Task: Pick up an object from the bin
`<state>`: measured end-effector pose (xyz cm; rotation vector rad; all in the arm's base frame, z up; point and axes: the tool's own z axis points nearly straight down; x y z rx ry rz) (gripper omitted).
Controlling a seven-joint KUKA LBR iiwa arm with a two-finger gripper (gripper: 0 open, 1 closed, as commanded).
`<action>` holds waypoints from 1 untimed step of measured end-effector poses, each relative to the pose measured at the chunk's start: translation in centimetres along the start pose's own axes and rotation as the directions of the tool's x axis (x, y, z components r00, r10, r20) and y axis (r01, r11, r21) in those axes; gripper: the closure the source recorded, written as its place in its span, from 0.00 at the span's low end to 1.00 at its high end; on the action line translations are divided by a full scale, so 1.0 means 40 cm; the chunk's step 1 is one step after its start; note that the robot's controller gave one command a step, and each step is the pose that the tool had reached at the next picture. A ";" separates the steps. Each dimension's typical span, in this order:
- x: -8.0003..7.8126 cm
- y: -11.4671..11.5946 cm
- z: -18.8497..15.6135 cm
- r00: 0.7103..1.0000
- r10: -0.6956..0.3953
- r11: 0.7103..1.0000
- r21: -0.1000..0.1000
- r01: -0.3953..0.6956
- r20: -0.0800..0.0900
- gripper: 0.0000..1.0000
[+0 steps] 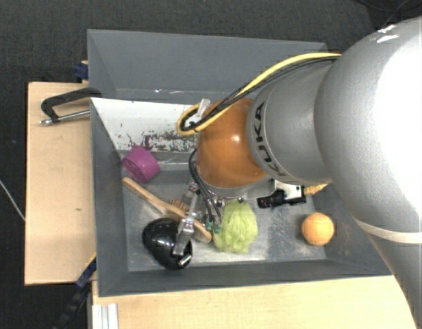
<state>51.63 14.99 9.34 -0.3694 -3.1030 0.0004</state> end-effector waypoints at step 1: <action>0.000 0.000 0.000 1.000 0.000 1.000 0.000 0.000 0.000 1.00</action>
Offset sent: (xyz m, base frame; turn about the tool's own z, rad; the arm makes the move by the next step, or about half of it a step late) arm -0.0001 0.0001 0.0379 0.0000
